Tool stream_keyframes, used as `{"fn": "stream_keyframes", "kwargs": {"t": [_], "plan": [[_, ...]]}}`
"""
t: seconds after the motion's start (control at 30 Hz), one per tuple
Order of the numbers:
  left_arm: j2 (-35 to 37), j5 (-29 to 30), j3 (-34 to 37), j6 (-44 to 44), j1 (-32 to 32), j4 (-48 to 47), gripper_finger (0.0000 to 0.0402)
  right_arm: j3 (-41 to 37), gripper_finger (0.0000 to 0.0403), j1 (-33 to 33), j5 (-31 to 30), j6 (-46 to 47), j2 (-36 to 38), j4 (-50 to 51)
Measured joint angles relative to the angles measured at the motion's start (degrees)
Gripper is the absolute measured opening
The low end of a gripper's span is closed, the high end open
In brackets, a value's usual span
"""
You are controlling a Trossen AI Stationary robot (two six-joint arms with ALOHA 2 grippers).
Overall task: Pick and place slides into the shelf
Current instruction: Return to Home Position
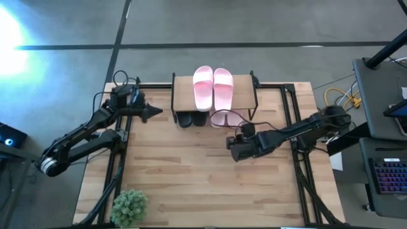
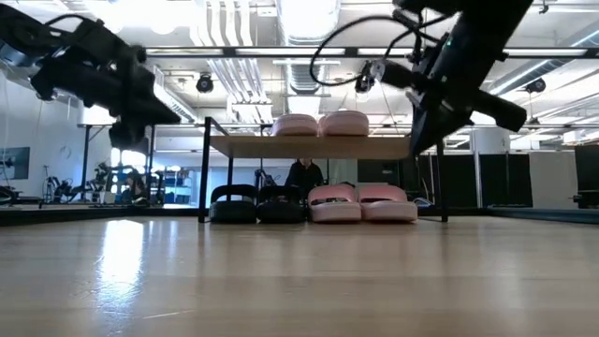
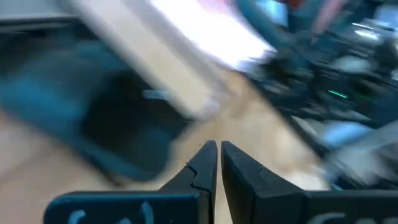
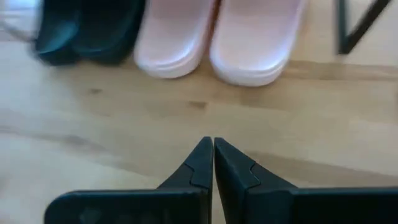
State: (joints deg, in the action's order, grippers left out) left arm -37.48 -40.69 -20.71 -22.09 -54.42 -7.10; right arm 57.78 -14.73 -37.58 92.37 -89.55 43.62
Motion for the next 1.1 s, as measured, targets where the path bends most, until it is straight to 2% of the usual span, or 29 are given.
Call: {"fn": "stream_keyframes", "kwargs": {"t": [0.1,0.27,0.33,0.4,0.5,0.57,0.67,0.77,0.87,1.0,1.1], "plan": [[2.64,-7.79,-0.81,-3.57,1.41,0.09,0.0008,0.0,0.0008,-0.34,3.3,-8.51,2.55,-8.04],[9.81,-7.28,-2.76,-16.81,5.92,-0.36,0.0007,0.02,0.0008,0.1,9.12,-27.45,8.18,-24.93],[13.88,-3.47,-5.32,-21.48,8.96,0.1,0.0002,0.03,0.0008,0.59,10.94,-32.45,10.75,-28.93],[16.94,3.59,-8.38,-23.86,12.86,0.08,0.0001,0.05,0.0008,0.67,10.9,-36.87,13.79,-31.43],[18.8,16.05,-13.13,-23.02,18.73,0.17,0.0,0.07,0.0008,0.71,7.74,-43.94,19.18,-29.7],[18.7,22.69,-16.33,-20.7,21.88,-0.92,0.0,0.07,0.0008,0.73,4.0,-45.88,23.23,-25.14],[15.63,30.9,-18.86,-18.07,25.77,-8.36,0.0,0.07,0.0008,0.84,1.44,-43.44,29.76,-18.25],[10.66,34.86,-20.05,-17.67,29.41,-6.33,0.0,0.07,0.0008,0.12,1.33,-38.61,35.37,-15.13],[3.85,37.14,-21.13,-16.38,33.71,-1.75,0.0,0.07,0.0008,-1.77,2.65,-41.89,38.99,-15.65],[-5.11,40.36,-24.88,-12.77,41.42,4.34,0.0,-0.05,0.0008,-5.78,7.67,-49.4,40.39,-17.48],[-10.99,45.18,-28.27,-8.48,48.31,2.47,0.0,-1.94,0.0008,-7.54,10.65,-49.12,40.01,-20.95]]}}
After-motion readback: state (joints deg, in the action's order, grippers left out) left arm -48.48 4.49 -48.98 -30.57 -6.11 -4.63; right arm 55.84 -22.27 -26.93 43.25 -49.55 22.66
